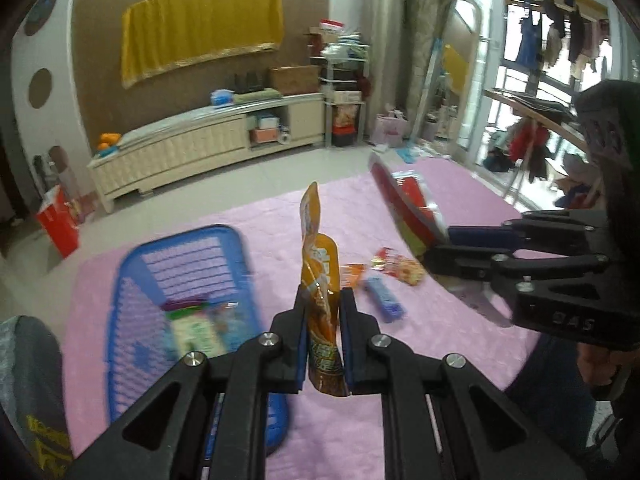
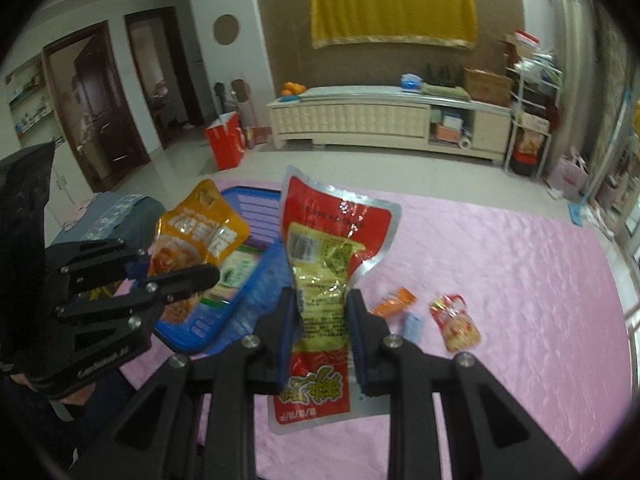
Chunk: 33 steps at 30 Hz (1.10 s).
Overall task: Organize snacks
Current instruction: 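Carry the stick snack and red pouch over the basket with both grippers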
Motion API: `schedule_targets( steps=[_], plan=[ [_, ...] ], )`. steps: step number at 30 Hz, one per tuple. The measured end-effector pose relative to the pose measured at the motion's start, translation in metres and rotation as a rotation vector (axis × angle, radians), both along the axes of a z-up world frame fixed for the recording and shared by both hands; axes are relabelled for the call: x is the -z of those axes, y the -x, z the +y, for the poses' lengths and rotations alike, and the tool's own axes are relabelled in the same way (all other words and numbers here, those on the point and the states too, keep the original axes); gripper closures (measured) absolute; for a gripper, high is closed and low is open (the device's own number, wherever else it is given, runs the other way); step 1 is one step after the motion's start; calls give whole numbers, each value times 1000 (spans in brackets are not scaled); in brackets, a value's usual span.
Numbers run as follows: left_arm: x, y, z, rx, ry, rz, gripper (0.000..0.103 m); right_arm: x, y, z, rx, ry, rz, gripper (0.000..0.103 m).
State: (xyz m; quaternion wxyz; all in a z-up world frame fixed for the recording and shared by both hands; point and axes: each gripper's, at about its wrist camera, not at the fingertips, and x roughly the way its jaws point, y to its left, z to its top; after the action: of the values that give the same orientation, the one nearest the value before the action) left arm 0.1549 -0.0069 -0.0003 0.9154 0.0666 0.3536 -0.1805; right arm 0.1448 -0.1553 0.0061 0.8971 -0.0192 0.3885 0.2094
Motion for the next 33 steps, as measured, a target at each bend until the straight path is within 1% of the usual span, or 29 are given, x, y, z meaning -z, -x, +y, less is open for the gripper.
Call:
schedule_targets(
  steps=[6,9,14,17,25,31,33],
  plan=[
    [-7,5,48,-77,-9,-6,91,0,-14,37,-75,8,-4,74],
    [-7,-1,69,-108,-8,5,91,1,-22,55,-113,6,6,74],
    [1,-13,102,-151,-6,30,91,12,-40,80,-158,13,33,74],
    [9,-23,112,-165,-9,52,91,22,-53,94,-181,29,57,74],
    [36,-53,132,-192,7,107,91,50,-85,112,-217,75,114,72],
    [50,-69,141,-197,25,144,91,63,-100,123,-220,102,152,72],
    [53,-72,143,-194,29,147,91,65,-103,127,-227,119,147,72]
  ],
)
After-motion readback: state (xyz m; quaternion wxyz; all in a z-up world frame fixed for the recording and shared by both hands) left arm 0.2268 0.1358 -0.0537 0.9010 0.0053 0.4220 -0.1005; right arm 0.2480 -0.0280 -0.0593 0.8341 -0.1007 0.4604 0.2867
